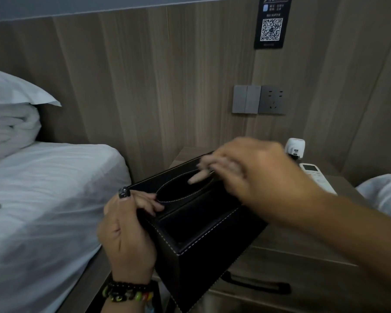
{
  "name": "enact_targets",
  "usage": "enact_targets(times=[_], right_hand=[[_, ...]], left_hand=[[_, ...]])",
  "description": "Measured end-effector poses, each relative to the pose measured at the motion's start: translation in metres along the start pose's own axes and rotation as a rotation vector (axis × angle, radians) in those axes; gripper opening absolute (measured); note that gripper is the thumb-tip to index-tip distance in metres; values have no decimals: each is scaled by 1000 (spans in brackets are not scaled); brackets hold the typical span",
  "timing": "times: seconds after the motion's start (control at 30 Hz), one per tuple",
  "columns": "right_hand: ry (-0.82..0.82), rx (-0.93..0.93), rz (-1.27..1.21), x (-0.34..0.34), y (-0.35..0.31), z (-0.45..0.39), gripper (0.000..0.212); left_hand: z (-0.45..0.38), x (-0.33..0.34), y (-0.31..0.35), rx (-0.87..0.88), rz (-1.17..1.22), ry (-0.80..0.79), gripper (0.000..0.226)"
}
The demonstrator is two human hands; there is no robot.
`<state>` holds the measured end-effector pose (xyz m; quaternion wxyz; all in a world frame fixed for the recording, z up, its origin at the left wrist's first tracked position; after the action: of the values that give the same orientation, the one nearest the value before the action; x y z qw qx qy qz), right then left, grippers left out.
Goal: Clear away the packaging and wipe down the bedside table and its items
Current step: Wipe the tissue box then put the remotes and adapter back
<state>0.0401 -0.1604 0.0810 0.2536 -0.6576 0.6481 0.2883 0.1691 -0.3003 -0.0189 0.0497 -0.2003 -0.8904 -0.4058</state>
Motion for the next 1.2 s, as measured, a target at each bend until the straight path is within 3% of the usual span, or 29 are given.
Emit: enact_targets(times=[0.17,0.23,0.5,0.77,1.0,1.2], right_hand=[[-47,442,164,-15,112,17,15],[-70,530,161,-17,132,13,23],[-325,504,251,8,153,-33,35],[-206,505,231,48,173,-70,34],[-612,544,224,119,171,-89,30],[-536,330,73,131,138,-101,27]], left_hand=[[-4,1,2,30,-31,22,45],[-4,2,0,6,-43,6,41],[-8,10,8,61,-150,-42,28],[-9,11,3,43,-159,-21,31],[-8,12,4,40,-173,-4,31],[-7,12,5,41,-190,20,33]])
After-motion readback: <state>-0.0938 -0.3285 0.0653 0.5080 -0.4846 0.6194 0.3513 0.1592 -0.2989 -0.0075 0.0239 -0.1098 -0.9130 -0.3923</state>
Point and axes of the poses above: each hand's wrist, its own z-axis away from the middle knuckle, its own x-axis out of the palm, y = z × x, the point moved 6 cm from there along -z, towards the middle knuckle, and after that the axes turned 6 degrees about -x, right-handed, at the moved point
